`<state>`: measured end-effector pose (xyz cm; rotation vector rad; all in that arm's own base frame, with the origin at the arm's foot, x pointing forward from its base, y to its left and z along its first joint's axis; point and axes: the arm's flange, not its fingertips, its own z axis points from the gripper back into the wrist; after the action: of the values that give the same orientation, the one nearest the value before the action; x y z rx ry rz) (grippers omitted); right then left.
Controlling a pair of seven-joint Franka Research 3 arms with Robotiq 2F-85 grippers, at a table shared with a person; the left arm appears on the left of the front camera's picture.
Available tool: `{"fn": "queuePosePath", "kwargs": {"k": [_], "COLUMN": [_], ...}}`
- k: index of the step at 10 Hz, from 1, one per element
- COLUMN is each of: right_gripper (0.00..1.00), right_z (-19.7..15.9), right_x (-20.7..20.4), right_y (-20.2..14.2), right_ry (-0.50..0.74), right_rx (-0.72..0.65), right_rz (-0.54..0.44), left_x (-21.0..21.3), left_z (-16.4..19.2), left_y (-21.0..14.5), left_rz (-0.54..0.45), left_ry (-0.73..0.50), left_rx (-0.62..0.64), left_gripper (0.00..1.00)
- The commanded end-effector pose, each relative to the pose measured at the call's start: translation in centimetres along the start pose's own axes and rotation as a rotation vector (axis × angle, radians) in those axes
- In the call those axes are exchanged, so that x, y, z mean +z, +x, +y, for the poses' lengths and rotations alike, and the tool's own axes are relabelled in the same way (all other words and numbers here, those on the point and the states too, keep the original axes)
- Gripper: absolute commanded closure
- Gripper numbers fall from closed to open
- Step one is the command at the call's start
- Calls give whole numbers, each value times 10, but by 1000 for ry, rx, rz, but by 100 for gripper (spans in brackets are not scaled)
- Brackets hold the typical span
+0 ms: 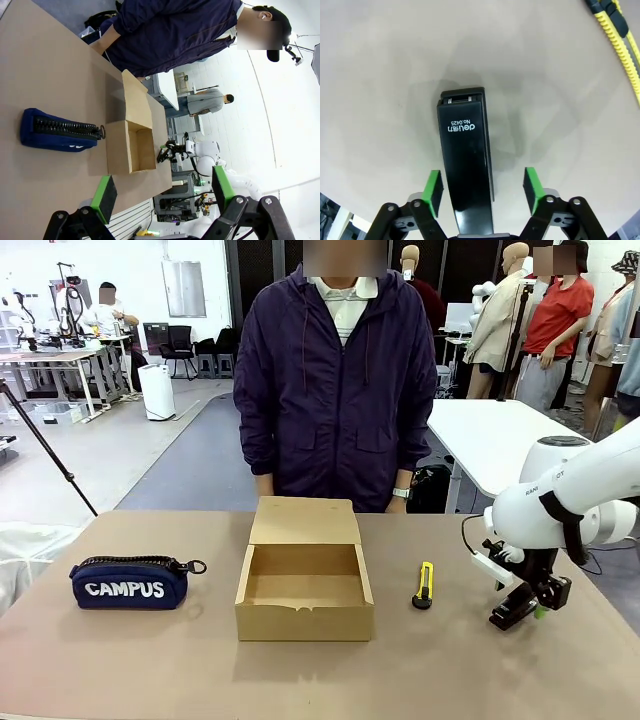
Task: Pack the items into the box.
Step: Pick up the item specified by the human and place it in the Mailer Box.
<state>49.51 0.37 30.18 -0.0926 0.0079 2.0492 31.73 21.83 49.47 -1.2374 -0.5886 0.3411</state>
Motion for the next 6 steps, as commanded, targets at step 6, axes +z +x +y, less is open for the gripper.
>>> {"fn": "queuePosePath", "kwargs": {"k": [6], "right_gripper": [100], "right_z": [9], "right_x": [3], "right_y": [4], "right_ry": [-28], "right_rx": [-21], "right_rz": [-37], "left_x": [2], "left_z": [-2], "left_y": [0], "left_rz": [12], "left_ry": [1], "left_rx": [-1], "left_gripper": [0]}}
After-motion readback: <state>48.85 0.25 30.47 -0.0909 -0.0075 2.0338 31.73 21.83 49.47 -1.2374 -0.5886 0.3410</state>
